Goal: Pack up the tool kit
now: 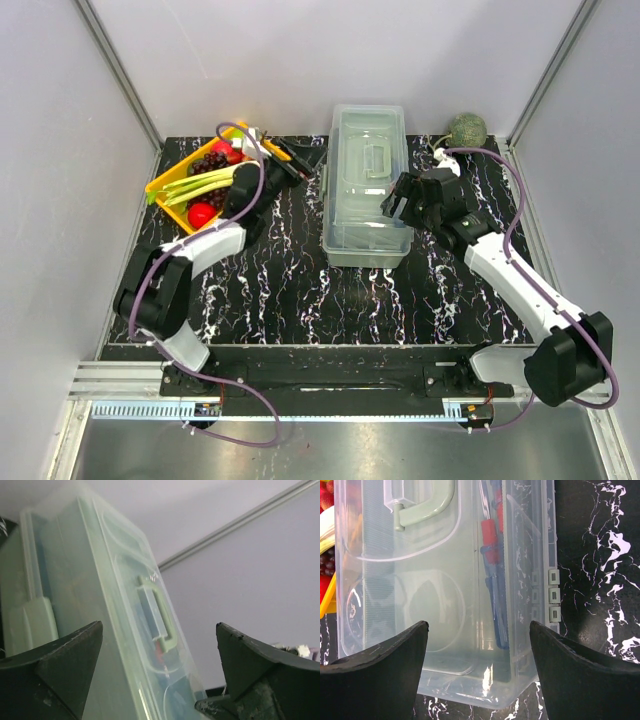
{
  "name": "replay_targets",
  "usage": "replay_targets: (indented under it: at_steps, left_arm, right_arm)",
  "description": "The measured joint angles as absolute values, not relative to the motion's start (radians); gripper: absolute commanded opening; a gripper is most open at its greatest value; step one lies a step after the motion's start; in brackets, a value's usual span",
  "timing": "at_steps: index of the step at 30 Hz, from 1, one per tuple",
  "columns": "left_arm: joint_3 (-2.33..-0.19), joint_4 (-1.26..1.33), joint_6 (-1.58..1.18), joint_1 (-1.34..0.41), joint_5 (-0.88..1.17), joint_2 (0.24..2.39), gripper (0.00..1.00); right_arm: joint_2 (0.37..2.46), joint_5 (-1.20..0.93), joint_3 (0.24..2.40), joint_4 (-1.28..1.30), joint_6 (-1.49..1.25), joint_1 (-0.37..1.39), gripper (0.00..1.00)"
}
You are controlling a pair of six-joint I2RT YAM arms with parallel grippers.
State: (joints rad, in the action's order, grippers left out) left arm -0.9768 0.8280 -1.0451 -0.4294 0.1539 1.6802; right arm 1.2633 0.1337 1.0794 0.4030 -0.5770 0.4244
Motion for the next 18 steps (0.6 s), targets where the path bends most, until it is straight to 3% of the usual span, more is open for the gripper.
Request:
replay_targets:
  at_steps: [6, 13, 16, 18]
  left_arm:
    - [-1.193, 0.436, -0.911, -0.369, 0.108, 1.613, 0.8]
    - [-1.423, 0.045, -0.837, -0.327, 0.096, 1.752, 0.62]
    - [-1.462, -0.067, -0.826, -0.328, 0.096, 1.843, 0.54]
    - [-1.483, -0.136, -0.816, -0.33, 0.093, 1.906, 0.52]
  right_arm:
    - [1.274, 0.155, 1.103, 0.429, -0.561, 0.424, 0.82]
    - [1.306, 0.202, 1.199, 0.491, -0.515, 0.424, 0.75]
    - [1.328, 0.218, 1.247, 0.497, -0.495, 0.423, 0.57]
    - [1.337, 0.227, 1.26, 0.498, -0.481, 0.422, 0.51]
